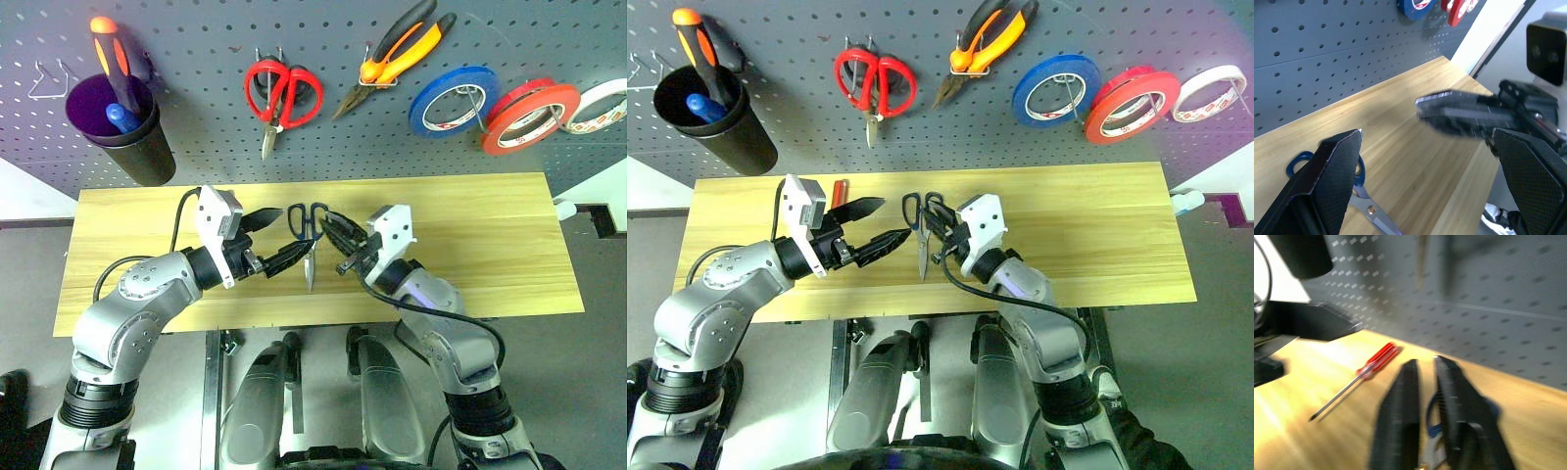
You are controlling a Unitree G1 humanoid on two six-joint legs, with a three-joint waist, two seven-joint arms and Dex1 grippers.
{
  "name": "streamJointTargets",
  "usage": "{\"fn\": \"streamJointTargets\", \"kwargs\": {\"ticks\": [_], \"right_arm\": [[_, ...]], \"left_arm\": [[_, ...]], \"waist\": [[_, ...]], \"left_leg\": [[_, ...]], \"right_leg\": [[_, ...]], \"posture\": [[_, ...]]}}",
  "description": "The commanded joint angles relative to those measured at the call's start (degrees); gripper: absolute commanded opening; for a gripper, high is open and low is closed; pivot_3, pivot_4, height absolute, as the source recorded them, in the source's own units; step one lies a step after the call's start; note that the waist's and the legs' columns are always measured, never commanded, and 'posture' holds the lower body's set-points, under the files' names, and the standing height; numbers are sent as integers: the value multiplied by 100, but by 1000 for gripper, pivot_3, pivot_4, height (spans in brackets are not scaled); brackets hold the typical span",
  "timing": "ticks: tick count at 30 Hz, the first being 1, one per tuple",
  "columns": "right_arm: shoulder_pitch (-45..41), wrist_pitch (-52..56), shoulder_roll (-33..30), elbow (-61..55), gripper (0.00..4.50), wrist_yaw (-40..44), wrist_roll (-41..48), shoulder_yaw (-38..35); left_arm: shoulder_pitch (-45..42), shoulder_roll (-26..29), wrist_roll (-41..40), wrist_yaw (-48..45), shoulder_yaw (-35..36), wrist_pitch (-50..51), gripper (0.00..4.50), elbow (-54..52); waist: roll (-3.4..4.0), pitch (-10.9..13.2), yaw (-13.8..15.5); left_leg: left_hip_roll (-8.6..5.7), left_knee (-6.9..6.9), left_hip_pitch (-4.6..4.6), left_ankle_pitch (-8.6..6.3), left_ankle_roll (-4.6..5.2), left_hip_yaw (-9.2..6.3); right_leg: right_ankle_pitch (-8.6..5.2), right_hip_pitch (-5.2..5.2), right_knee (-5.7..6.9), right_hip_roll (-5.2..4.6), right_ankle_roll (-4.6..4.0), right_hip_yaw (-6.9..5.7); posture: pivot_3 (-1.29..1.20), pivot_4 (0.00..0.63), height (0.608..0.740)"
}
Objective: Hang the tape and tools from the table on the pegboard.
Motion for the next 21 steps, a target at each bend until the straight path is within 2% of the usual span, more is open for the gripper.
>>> {"fn": "streamJointTargets", "kwargs": {"ticks": [1, 6, 13, 21], "right_arm": [[11, 16, -91, -136, 1666, -43, -267, 190], [153, 166, -261, -219, 1666, 32, -199, 6], [370, 523, -1065, -526, 1666, 289, -26, -756], [568, 1106, -2293, -1083, 1666, 1142, 364, -1179]], "left_arm": [[156, 6, 177, 3, -16, -178, 4500, -106], [388, 15, 441, 61, -22, -235, 4500, -65], [589, 108, 1076, 245, -156, -347, 4500, 92], [332, -223, 1583, 542, -680, -183, 4500, 364]], "waist": [[0, 0, 2], [0, 1, 15], [-4, 25, 115], [-19, 54, 154]], "left_leg": [[0, 0, 0, 0, 0, 0], [0, 0, -1, 0, 0, 0], [0, 1, -2, -5, 2, 0], [0, 2, -21, -12, 20, 0]], "right_leg": [[0, 0, 0, 0, 0, 0], [0, -1, -1, -1, 0, 0], [0, 1, -4, -8, 0, 1], [-1, -7, -15, -12, 2, -2]], "posture": [[-19, 439, 695], [-15, 457, 695], [-16, 476, 695], [-41, 485, 695]]}}
